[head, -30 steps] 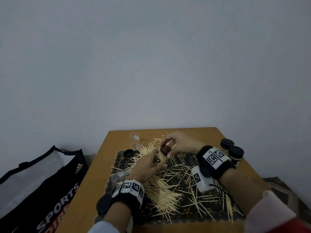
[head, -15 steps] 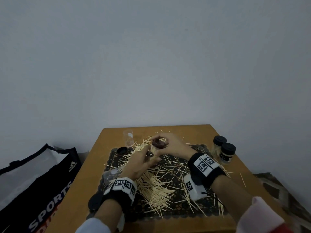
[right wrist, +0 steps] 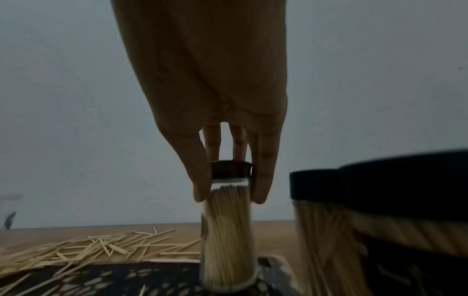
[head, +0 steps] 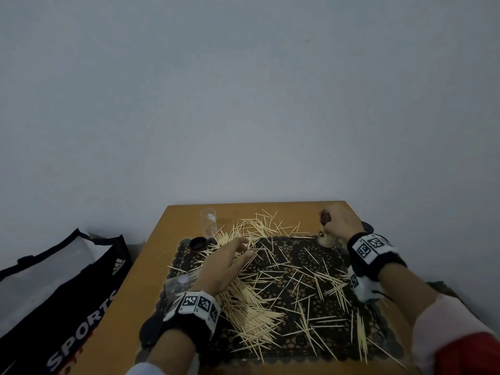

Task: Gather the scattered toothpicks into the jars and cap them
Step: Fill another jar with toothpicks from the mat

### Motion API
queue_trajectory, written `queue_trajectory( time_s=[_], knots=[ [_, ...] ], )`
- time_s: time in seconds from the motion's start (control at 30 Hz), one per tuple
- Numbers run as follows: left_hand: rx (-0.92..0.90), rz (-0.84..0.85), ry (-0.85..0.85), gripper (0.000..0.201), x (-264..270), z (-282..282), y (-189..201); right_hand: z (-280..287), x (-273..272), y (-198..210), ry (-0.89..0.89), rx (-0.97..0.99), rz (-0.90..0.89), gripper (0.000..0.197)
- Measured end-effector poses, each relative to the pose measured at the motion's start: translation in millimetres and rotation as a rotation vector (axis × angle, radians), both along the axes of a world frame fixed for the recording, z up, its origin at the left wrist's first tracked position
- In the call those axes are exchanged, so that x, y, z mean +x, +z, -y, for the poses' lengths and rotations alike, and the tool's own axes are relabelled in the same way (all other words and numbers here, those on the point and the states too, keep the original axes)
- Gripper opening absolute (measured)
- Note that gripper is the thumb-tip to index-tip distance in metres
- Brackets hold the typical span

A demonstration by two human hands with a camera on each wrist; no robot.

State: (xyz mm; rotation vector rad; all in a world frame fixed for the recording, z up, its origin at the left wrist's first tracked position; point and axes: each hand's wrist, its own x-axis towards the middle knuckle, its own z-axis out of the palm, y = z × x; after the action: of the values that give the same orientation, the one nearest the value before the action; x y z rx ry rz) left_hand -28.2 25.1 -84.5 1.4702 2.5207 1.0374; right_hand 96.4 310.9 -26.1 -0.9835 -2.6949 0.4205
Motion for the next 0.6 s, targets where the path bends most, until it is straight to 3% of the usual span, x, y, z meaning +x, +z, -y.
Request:
queue_trajectory(
  time_s=[0.13,0.23,0.33,0.47,0.6],
  knots=[
    [-0.021,-0.059,0.004,0.039,1.0,0.1,0.6,0.1,-0.9,-8.5,0.029,0.045,0.096,0.034],
    [0.026,-0.077,0.047,0.033,-3.2,3.6,3.3,5.1,-2.2,-9.3,0.045,0.065,0.113,0.055],
    [0.030,-0.100,0.074,0.025,-14.9,15.6,15.4,14.4,-6.4,-5.5,0.089,0.085,-0.002,0.069],
    [-0.069,-0.043,0.155,0.014,-46.2,45.9,42.7,39.4,-14.2,2.1,0.191,0.044,-0.137,0.069],
    [-0.304,0.067,0.175,0.034,-69.7,77.8,45.9,77.3,-22.7,0.8,0.294,0.085,-0.101,0.062]
  ],
)
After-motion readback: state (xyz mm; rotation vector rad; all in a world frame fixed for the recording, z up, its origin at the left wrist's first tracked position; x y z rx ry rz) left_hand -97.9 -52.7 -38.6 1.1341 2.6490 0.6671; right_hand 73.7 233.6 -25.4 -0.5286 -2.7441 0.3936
